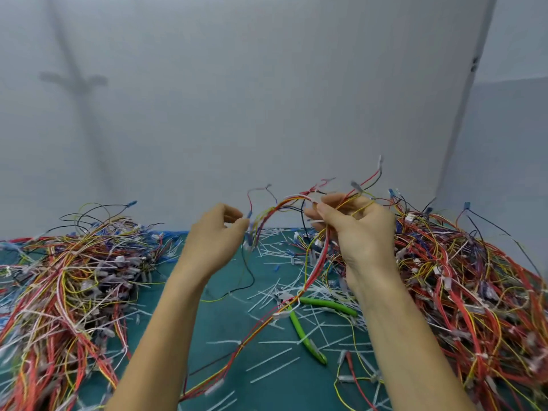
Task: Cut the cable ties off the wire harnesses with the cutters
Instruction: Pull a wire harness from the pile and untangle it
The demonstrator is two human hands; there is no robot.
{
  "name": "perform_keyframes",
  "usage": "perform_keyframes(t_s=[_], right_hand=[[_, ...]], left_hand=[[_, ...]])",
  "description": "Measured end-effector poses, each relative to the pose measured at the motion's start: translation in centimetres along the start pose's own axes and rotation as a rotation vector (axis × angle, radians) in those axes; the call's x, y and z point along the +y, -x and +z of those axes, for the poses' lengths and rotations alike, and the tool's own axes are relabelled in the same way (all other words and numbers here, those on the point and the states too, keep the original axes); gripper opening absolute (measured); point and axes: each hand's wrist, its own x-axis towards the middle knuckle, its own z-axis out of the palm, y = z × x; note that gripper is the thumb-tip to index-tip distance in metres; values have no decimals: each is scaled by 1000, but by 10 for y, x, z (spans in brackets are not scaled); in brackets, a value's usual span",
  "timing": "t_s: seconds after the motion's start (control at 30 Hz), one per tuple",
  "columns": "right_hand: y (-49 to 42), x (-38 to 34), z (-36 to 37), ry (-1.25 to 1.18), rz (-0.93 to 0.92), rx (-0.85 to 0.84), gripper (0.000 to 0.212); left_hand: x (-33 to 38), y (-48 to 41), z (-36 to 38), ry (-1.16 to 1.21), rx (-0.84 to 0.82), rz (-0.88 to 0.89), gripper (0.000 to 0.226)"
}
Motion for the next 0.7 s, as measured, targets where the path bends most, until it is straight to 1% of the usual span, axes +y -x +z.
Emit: perform_keyframes(t_s=[0.03,0.07,0.1,0.17,0.2,0.23,0.3,0.37,0.4,0.43,0.5,0.57,0.6,0.63,0.7], right_hand=[[2,-1,3,-45,1,0,14],[3,-1,7,-85,2,3,15],[5,-2,10,-121,1,7,16],[7,-2,15,-185,-2,-7,19],[8,-2,15,-204,2,-44,20],[9,-2,15,-198,12,-110,20],[11,-1,13,-62,56,-291,20],[13,2,10,151,112,-426,20],[13,3,9,242,125,-451,21],[13,4,9,315,128,-447,23],[11,4,9,395,134,-394,34],[9,1,10,350,126,-322,47],[8,0,10,308,105,-280,50],[8,-1,10,280,71,-240,51],[8,0,9,310,-35,-184,46]], left_hand=[[-4,-1,0,-124,31,-7,27],[-6,0,0,-186,19,-38,41],[-7,0,-2,-146,-46,-96,54],[-5,1,-1,182,-257,-242,69],[-3,1,-1,374,-328,-279,72],[-1,0,1,545,-348,-282,69],[6,-2,3,800,-284,-247,52],[9,-2,3,914,-211,-210,32],[9,-2,2,906,-200,-183,24],[7,-2,0,847,-198,-143,19],[3,-1,-2,656,-182,-54,14],[1,0,-1,487,-149,16,14],[1,1,0,428,-146,41,16],[1,1,1,381,-154,61,17],[2,3,3,309,-202,96,23]])
